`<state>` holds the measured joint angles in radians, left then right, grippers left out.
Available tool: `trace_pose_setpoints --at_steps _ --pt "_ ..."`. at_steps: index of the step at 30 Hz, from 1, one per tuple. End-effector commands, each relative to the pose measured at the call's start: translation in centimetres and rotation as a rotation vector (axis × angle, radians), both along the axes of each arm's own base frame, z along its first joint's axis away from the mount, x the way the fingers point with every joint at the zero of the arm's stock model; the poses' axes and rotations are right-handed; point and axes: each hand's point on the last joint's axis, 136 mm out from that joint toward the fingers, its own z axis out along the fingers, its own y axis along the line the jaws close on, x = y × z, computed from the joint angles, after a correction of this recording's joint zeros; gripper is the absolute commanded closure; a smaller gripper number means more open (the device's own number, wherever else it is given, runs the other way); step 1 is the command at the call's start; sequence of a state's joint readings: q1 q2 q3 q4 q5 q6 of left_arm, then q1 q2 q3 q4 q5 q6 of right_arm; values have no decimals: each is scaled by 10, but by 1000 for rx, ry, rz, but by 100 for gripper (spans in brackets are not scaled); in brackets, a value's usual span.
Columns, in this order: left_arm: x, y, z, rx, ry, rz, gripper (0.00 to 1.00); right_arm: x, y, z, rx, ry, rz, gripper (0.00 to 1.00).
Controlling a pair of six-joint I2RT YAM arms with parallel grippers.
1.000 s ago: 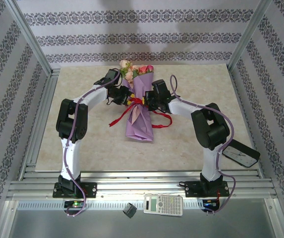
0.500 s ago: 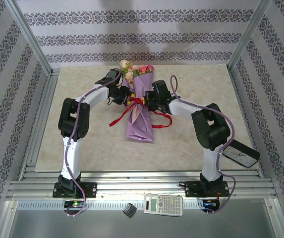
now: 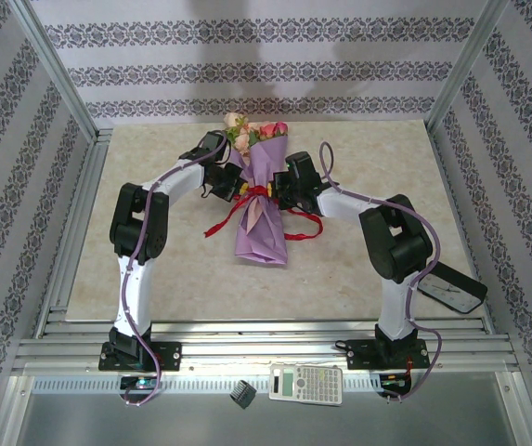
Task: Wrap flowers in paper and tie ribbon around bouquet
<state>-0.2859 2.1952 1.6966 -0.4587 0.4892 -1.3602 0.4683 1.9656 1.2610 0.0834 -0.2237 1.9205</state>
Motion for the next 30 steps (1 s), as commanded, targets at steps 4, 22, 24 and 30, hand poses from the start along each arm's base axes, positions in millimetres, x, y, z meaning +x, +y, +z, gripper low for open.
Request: trace_pose_setpoints --at_steps 4,22,24,30 --pt "-4 12 30 18 -79 0 100 12 -16 19 32 -82 -70 100" --pt "-19 24 19 23 -58 5 100 21 -59 8 71 -119 -190 100" --pt "-21 25 16 28 -51 0 100 20 -67 5 73 -127 -210 100" --pt "-30 25 8 26 -29 -7 100 19 -85 -5 88 -140 -253 100"
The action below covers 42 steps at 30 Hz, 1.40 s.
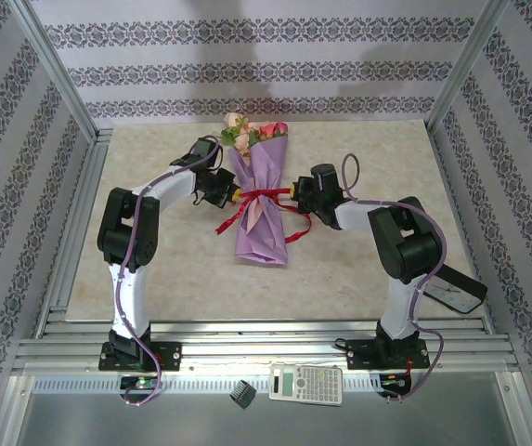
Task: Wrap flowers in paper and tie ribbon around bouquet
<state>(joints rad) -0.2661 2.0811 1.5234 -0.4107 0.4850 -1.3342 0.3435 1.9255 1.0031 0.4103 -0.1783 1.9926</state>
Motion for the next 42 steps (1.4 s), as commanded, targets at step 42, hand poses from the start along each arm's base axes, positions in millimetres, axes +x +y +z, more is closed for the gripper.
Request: trace_pose_setpoints --at_steps 42 --pt "-13 34 -5 19 2 49 100 -7 -107 -14 -47 -46 -197 100"
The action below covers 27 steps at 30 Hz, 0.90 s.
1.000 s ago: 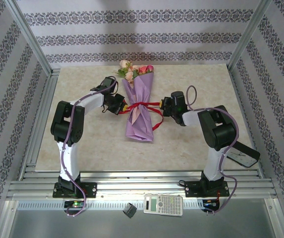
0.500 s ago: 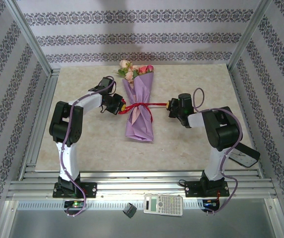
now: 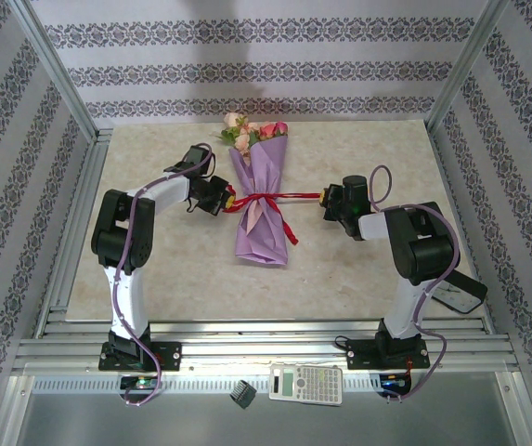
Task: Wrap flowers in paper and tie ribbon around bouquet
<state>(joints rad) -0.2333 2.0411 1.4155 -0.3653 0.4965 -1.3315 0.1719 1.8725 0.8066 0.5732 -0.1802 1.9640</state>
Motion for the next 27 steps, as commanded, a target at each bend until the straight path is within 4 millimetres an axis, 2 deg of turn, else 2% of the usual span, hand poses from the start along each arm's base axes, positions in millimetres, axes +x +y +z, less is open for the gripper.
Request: trace_pose_setpoints --at_steps 1,10,27 --pt "1 17 8 21 -19 27 100 1 -20 4 -32 -16 -49 100" --pt "0 32 8 26 -17 53 100 2 -32 5 -50 -14 -49 100" --pt "1 47 9 27 -16 80 100 -3 -49 7 -65 -10 -68 100"
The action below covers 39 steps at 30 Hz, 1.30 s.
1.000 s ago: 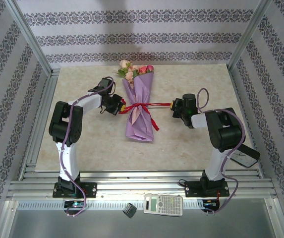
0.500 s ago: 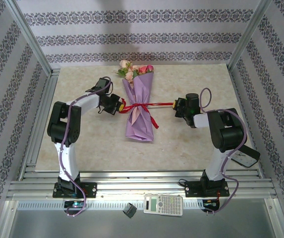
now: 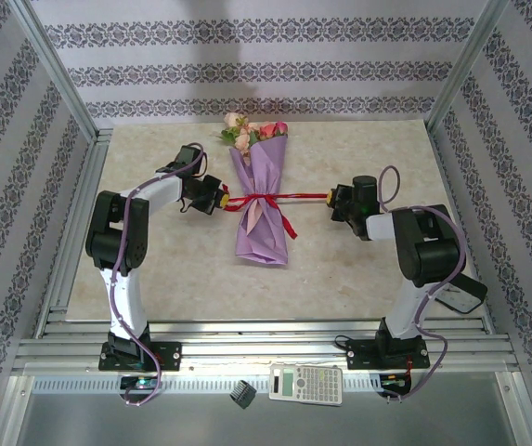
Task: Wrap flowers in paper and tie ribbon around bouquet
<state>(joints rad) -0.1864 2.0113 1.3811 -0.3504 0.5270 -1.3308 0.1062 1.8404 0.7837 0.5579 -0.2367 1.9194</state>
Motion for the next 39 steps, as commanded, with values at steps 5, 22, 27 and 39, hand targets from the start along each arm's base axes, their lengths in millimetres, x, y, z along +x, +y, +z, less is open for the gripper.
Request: trace_pose_setpoints --at_steps 5,22,27,39 --pt "0 28 3 53 -9 48 100 2 -25 4 -63 -4 -62 100" --pt "6 26 40 40 -68 24 38 4 -9 35 -133 27 74 52" --pt "-1 31 75 72 -122 5 0 -8 -24 74 -292 53 139 43" --pt "-80 125 154 535 -373 -65 0 -117 -114 175 -1287 34 414 2"
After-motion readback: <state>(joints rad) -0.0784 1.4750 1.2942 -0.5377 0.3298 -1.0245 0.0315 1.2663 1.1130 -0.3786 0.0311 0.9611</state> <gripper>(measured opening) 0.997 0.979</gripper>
